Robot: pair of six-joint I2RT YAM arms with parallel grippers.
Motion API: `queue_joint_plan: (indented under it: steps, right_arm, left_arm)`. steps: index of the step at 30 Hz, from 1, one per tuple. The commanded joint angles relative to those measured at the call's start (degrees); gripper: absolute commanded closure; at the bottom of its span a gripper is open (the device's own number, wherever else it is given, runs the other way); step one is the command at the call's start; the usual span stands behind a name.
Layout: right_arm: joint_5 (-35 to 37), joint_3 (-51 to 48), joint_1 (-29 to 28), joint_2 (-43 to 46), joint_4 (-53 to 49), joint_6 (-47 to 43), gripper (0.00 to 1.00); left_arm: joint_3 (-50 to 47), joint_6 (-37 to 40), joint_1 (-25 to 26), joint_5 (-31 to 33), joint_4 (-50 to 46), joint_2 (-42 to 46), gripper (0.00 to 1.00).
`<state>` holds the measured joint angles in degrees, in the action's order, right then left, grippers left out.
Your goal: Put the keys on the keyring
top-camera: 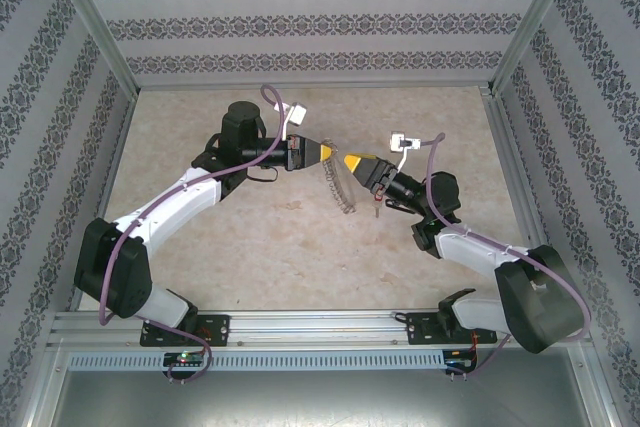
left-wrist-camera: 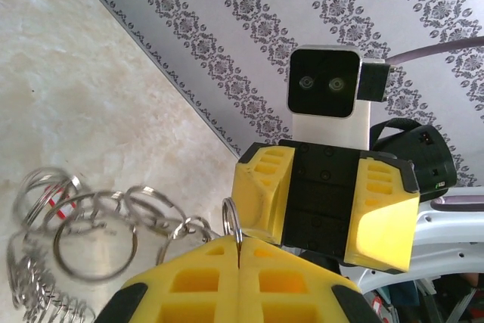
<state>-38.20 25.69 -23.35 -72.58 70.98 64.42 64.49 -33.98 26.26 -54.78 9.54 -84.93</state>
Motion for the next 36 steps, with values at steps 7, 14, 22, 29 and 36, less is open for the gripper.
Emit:
queue_joint_plan:
  steps: [7, 14, 22, 29, 36]
  right_arm:
    - [-0.21, 3.17, -0.55, -2.85, 2.13, 0.55, 0.6]
    - [-0.56, 4.61, -0.64, -4.55, 2.5, 0.57, 0.6]
    - [-0.83, 5.83, -0.57, -6.04, 2.8, 0.63, 0.61]
    - [-1.61, 6.64, -0.74, -7.01, 3.64, 1.24, 0.65]
    - [-2.94, 7.37, -1.35, -7.25, 3.81, 1.06, 0.72]
  left_arm:
    - [0.12, -1.04, 0.11, -2.47, 4.69, -0.35, 1.0]
    - [0.2, 0.23, 0.11, -4.45, 3.64, -0.54, 1.0]
    - [0.29, 0.3, 0.2, -5.37, 3.64, -0.65, 1.0]
    - [0.37, 0.49, 0.31, -5.45, 3.21, -0.85, 1.0]
    - [0.46, 0.58, 0.28, -5.11, 3.19, -1.29, 1.0]
